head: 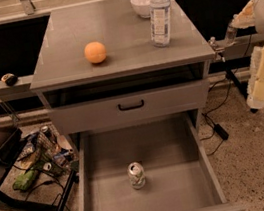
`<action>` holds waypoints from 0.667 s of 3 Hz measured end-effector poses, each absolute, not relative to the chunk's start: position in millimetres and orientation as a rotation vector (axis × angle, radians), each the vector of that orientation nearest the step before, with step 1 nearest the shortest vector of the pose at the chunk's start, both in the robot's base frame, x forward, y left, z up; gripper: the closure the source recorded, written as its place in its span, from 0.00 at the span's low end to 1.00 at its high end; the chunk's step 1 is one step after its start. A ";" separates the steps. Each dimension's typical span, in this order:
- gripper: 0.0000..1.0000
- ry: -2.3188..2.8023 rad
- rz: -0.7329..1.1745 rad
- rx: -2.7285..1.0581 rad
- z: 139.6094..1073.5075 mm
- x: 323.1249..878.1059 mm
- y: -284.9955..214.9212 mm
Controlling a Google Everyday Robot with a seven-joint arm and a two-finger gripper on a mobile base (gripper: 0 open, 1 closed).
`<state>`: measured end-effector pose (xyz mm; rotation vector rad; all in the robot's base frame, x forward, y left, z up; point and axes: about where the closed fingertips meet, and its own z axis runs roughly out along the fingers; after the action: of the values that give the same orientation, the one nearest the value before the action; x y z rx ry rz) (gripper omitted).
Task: Pick 7up can from middle drawer and place on counter
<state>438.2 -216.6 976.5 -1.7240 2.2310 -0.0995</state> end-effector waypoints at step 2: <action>0.00 2.215 -0.016 -1.571 963.4 428.9 -219.9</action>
Offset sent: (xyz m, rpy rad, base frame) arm -0.0130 -0.0186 -0.0275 0.2429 -0.0674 -0.1667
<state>428.9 -219.9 963.4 -1.5707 2.2150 -0.0162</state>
